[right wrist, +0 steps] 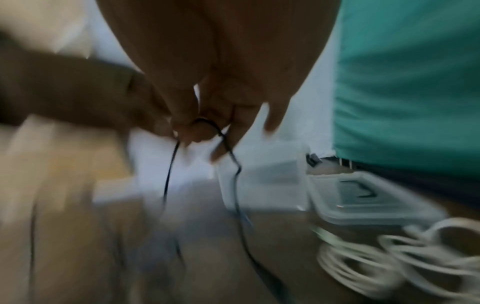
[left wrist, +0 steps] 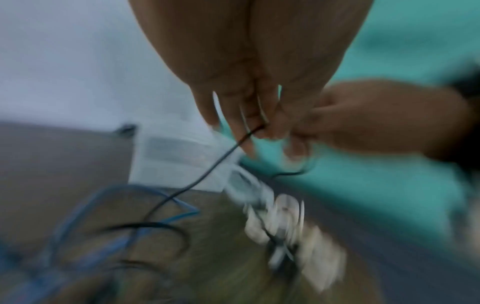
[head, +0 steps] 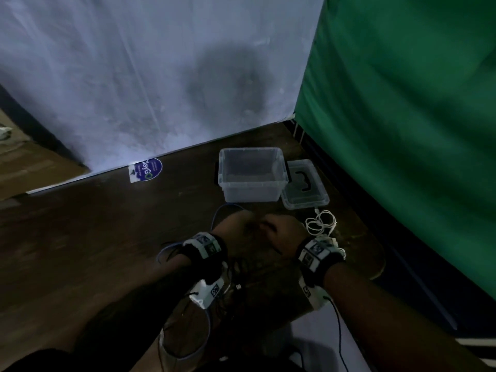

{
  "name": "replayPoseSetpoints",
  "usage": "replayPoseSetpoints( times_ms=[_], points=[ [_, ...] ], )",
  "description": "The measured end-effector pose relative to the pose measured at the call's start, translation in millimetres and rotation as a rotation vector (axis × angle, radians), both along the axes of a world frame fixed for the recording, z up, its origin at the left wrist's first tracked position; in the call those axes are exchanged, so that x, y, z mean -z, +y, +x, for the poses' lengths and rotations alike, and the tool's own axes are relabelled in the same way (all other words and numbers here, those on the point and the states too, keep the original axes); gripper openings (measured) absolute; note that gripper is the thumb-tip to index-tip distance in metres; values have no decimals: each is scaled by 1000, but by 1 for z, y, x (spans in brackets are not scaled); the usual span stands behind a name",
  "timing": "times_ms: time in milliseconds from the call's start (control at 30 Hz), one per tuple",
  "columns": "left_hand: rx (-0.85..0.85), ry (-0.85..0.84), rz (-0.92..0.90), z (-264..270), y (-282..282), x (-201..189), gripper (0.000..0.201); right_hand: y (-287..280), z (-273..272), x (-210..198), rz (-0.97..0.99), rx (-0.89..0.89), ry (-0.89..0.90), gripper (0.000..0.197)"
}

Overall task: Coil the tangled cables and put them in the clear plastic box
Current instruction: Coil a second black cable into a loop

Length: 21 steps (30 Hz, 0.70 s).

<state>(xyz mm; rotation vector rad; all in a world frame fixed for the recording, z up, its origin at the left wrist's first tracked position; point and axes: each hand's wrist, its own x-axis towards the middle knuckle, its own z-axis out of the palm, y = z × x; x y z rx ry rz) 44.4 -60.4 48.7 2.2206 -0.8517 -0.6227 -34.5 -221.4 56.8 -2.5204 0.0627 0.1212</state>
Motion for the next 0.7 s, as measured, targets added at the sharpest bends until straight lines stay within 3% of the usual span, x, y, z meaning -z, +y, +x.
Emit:
replayPoseSetpoints(
  times_ms=[100, 200, 233, 433, 533, 600, 700],
  points=[
    [-169, 45, -218, 8, 11, -15, 18, -2, 11, -32, 125, 68, -93, 20],
    [-140, 77, -282, 8, 14, -32, 2, -4, 16, -64, 141, 103, -169, 23],
    [-135, 80, -290, 9, 15, -32, 5, -7, 17, -76, 152, 139, -196, 25],
    [-186, 88, -166, 17, 53, -11, 10, -53, 24, -136, 208, 457, -515, 31],
    [-225, 40, -128, 20, 62, -10, 15, -66, 24, -143, 235, 582, -529, 33],
    [-278, 22, -187, 22, 62, -21, 10, -63, 22, -139, 334, 591, -534, 31],
    [-299, 2, -326, 27, 56, -42, 9, -43, 15, -128, 469, 420, -448, 32]
  ],
)
